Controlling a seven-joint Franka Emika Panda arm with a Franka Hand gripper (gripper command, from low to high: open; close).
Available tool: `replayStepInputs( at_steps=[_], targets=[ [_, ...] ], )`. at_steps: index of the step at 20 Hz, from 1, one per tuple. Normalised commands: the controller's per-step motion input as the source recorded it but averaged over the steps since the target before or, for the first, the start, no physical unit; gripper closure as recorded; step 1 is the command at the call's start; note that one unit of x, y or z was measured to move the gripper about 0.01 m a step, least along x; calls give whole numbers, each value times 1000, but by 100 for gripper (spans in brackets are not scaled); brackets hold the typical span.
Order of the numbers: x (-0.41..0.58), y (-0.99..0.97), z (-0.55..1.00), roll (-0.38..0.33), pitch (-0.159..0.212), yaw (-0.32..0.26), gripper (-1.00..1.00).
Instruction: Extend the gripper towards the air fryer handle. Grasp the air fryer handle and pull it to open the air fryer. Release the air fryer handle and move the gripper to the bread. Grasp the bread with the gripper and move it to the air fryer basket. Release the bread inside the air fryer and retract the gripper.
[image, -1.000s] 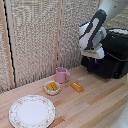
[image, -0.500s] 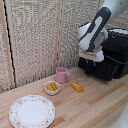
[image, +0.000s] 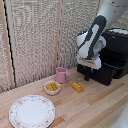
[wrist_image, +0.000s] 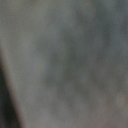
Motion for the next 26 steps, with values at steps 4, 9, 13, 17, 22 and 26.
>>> replayStepInputs(
  at_steps=[4,9,13,17,22,26],
  targets=[
    [0,-24,-5,16,23,-85,-100],
    [0,66,274,26,-19,-48,-100],
    [21,216,611,60,-3,-2,-100],
    [76,251,679,0,-18,-5,-100],
    [5,326,470,19,-7,81,-100],
    [-76,289,63,76,2,206,-100]
  ],
)
